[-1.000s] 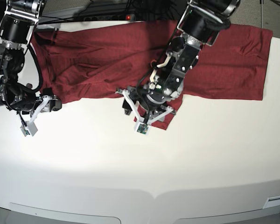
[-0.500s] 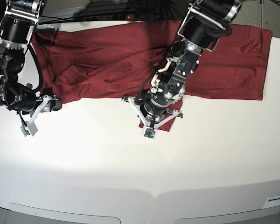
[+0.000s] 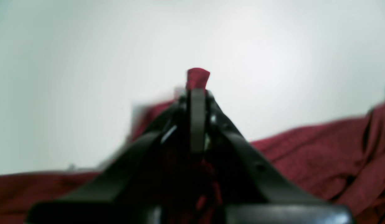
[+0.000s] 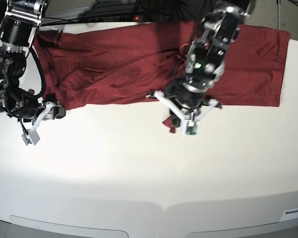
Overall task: Fold the T-shirt properly
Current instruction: 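Move the left gripper over the shirt and grasp the fabric, then drag the grasped fabric toward the shirt's edge with the left gripper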
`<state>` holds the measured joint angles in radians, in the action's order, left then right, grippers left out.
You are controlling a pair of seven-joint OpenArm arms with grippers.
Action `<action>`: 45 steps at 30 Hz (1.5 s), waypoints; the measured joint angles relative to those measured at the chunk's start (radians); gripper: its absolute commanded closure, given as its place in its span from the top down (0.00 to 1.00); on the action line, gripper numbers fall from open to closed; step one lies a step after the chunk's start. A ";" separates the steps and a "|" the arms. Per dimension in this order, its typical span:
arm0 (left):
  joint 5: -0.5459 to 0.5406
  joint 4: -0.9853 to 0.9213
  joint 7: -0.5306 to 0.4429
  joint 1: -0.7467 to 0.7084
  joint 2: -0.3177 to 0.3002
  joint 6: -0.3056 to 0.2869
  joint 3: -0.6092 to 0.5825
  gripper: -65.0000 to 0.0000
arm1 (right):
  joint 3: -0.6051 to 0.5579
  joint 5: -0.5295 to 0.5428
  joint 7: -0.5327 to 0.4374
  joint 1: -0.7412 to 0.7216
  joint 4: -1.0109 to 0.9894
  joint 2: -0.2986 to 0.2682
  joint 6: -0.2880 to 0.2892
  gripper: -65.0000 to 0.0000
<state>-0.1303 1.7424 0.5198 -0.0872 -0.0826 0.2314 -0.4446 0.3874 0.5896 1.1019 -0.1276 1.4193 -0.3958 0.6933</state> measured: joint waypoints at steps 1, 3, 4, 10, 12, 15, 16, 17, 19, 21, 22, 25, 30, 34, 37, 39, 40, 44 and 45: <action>-0.002 0.040 0.003 -0.023 -0.023 0.005 0.000 0.00 | 0.000 0.004 -0.002 0.000 0.000 0.000 0.000 0.48; -0.001 0.089 0.006 -0.066 -0.064 0.040 -0.002 0.00 | 0.000 0.016 -0.003 0.000 0.000 0.002 0.000 0.48; 0.013 0.098 0.005 -0.082 -0.080 0.066 -0.002 0.00 | 0.000 0.021 -0.002 0.000 0.000 0.003 0.000 0.48; 0.079 0.099 0.004 -0.181 -0.118 0.159 0.093 0.00 | -0.001 0.034 -0.002 -0.001 0.000 0.003 0.000 0.48; 0.088 0.099 0.005 -0.225 -0.114 0.158 0.134 0.00 | -0.001 0.034 -0.003 0.000 0.000 0.003 0.000 0.48; 0.089 0.099 0.004 -0.277 -0.114 0.158 0.194 0.00 | -0.001 0.034 -0.002 0.000 0.000 0.003 0.000 0.48; 0.089 0.099 -0.003 -0.295 -0.114 0.158 0.214 0.00 | -0.001 0.033 -0.002 0.000 0.000 0.003 0.000 0.48; 0.090 0.099 -0.026 -0.315 -0.114 0.158 0.230 0.00 | -0.001 0.033 -0.002 0.000 0.000 0.003 0.000 0.48; 0.089 0.099 -0.056 -0.353 -0.114 0.158 0.257 0.00 | -0.001 0.036 -0.003 0.000 0.000 0.003 0.000 0.48; 0.089 0.100 -0.076 -0.385 -0.113 0.156 0.286 0.00 | -0.001 0.035 -0.003 0.000 0.000 0.003 0.000 0.48; 0.089 0.100 -0.079 -0.396 -0.113 0.155 0.301 0.00 | -0.001 0.034 -0.003 0.000 0.000 0.002 0.000 0.48; 0.089 0.100 -0.096 -0.412 -0.114 0.156 0.349 0.00 | -0.001 0.035 -0.002 0.000 0.000 0.003 0.000 0.48; 0.089 0.101 -0.099 -0.414 -0.113 0.155 0.423 0.00 | -0.001 0.037 -0.003 0.000 0.000 0.003 0.000 0.48; 0.089 0.101 -0.100 -0.420 -0.111 0.155 0.453 0.00 | -0.001 0.037 -0.003 0.000 0.000 0.005 0.000 0.48; 0.089 0.101 -0.098 -0.439 -0.111 0.154 0.453 0.00 | -0.001 0.037 -0.003 0.000 0.000 0.005 0.000 0.48; 0.088 0.101 -0.098 -0.442 -0.111 0.154 0.453 0.00 | -0.001 0.036 -0.002 0.000 0.000 0.005 0.000 0.48; 0.089 0.101 -0.099 -0.442 -0.111 0.154 0.453 0.00 | -0.001 0.037 -0.003 0.000 0.000 0.005 0.000 0.48; 0.089 0.101 -0.094 -0.442 -0.111 0.154 0.453 0.15 | -0.001 0.037 -0.003 0.000 0.000 0.005 0.000 0.48; 0.088 0.101 -0.095 -0.442 -0.111 0.155 0.453 0.27 | -0.001 0.037 -0.003 0.000 0.000 0.005 0.000 0.48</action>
<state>-0.0422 1.8435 0.4252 -0.5289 -0.1932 0.3862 0.0086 0.3866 0.6266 1.0992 -0.1276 1.4193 -0.3908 0.6933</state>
